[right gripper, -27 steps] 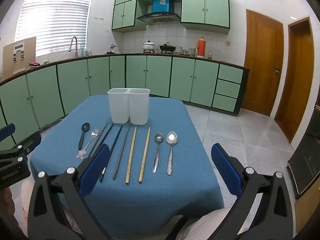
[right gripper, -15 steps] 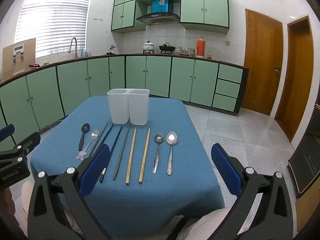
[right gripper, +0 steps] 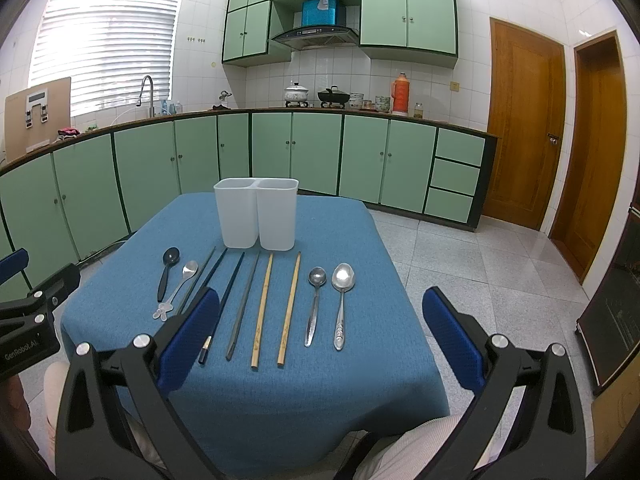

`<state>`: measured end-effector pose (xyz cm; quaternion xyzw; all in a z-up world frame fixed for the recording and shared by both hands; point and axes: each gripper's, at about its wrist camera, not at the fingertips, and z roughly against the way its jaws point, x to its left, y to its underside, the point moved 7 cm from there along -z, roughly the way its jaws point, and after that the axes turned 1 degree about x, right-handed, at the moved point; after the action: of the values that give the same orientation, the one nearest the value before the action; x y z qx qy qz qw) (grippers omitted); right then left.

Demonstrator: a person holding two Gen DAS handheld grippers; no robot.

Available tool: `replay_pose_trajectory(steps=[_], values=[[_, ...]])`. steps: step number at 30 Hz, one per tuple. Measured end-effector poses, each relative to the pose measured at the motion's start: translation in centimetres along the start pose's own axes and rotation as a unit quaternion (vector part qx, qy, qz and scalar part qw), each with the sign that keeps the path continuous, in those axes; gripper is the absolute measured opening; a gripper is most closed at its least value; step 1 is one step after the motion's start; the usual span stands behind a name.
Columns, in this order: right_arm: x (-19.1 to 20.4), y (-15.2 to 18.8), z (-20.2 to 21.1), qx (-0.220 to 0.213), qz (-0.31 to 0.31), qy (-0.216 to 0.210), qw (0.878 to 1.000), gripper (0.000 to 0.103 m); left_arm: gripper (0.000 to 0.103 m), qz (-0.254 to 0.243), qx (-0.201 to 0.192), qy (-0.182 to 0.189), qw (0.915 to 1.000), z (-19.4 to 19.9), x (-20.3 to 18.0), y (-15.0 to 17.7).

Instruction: Organize utensils

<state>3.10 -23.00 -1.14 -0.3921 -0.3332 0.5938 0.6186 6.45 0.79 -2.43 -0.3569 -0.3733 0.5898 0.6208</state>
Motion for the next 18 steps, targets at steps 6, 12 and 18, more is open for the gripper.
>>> replay_pose_trajectory(steps=[6, 12, 18], values=[[0.00, 0.00, 0.02, 0.000, 0.000, 0.000, 1.000, 0.098, 0.097, 0.000, -0.004, -0.004, 1.0000, 0.36, -0.56, 0.47], [0.00, 0.00, 0.00, 0.000, -0.001, 0.000, 1.000, 0.098, 0.097, -0.001, -0.003, -0.004, 1.0000, 0.32, -0.29, 0.28], [0.02, 0.00, -0.01, 0.000, 0.000, 0.000, 1.000, 0.098, 0.097, 0.000, -0.005, -0.006, 1.0000, 0.41, -0.07, 0.53]])
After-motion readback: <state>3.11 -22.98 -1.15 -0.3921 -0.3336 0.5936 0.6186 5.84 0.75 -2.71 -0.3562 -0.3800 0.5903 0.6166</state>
